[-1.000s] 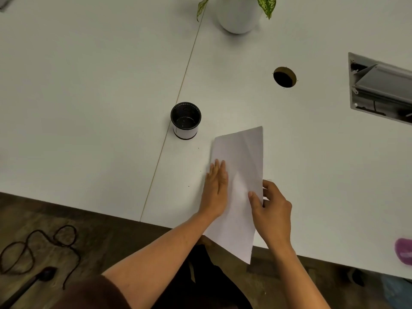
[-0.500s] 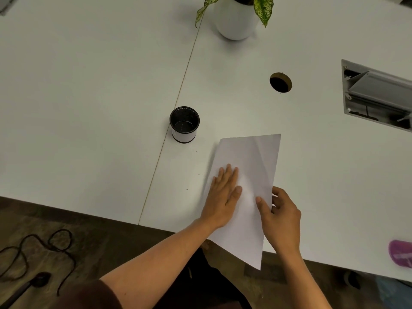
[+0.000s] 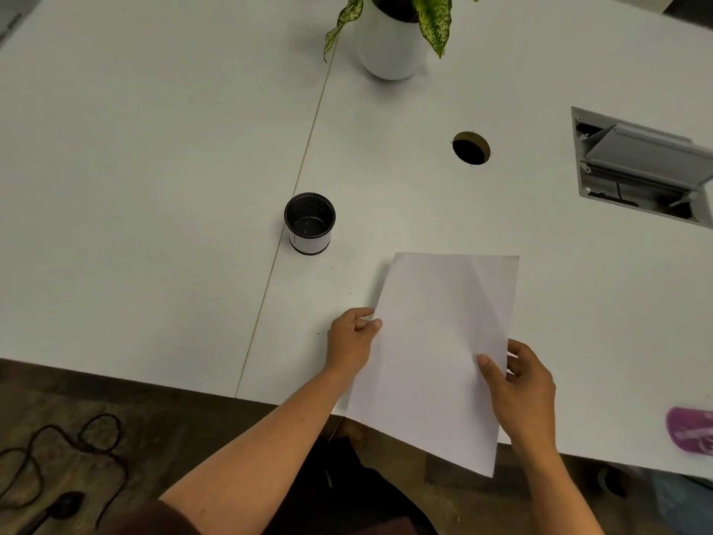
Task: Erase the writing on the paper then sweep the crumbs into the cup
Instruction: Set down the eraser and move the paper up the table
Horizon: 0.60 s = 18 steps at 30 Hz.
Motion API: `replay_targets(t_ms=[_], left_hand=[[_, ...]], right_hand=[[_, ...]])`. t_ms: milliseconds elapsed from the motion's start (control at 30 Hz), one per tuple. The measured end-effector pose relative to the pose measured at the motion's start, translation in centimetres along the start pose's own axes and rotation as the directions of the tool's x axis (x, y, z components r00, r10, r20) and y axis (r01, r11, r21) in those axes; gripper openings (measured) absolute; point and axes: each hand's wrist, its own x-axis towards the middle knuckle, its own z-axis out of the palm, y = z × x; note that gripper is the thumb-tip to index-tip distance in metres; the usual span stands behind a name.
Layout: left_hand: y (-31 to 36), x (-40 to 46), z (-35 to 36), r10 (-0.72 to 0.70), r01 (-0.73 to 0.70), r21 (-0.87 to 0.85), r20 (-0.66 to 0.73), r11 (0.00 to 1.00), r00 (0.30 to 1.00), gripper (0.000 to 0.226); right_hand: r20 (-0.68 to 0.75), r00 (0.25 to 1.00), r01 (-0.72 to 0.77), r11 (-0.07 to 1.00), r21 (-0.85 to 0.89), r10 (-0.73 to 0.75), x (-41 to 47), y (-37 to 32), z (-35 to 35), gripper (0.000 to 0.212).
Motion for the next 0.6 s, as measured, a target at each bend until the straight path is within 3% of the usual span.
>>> replay_targets(t_ms=[267, 467, 600], left_hand=[[-0.6, -0.3, -2.8, 0.01, -0.015, -0.03, -0.16, 0.999, 0.987, 0.013], [-2.2, 0.1, -6.1, 0.283, -0.175, 0.33, -0.312, 0.927, 0.907, 0.023], [-3.8, 1.3, -7.4, 0.353, -0.218, 0.505, -0.187, 0.835, 0.917, 0.035]], right_hand=[[-0.042, 0.999, -0.029, 0.993, 0.116, 0.034, 3.5, 1.7, -0.8, 0.04], [-0.077, 0.996, -0.034, 0.971, 0.237, 0.054, 8.3, 1.5, -1.5, 0.041], [-0.061, 0.994, -0.063, 0.929, 0.364, 0.091, 11.7, 0.9, -0.8, 0.03]])
